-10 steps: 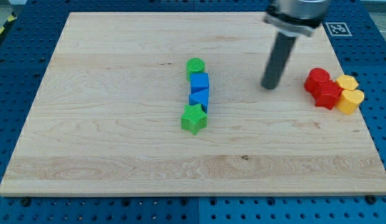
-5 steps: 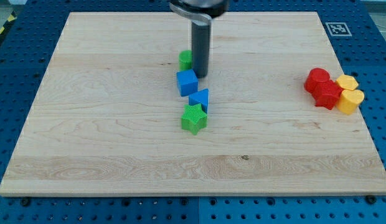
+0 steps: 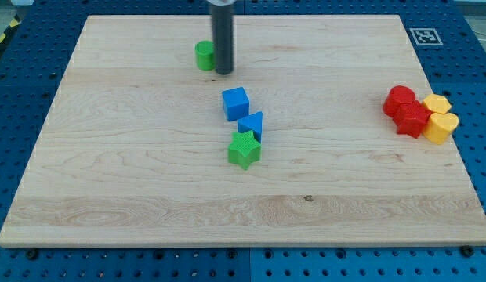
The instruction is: Move the green circle towards the top left
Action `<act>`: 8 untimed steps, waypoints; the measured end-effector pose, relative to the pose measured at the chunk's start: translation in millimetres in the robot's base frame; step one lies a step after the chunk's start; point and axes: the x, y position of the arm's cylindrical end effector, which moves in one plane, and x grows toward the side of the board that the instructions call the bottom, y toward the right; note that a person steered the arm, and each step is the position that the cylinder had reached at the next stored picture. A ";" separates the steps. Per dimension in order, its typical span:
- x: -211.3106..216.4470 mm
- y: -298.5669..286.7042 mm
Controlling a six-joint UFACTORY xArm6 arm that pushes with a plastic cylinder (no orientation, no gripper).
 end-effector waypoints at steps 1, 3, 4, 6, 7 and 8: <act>-33.4 -45.3; -34.9 -10.9; -55.2 -12.7; -92.9 -95.7; -91.6 -89.8; -71.9 -35.0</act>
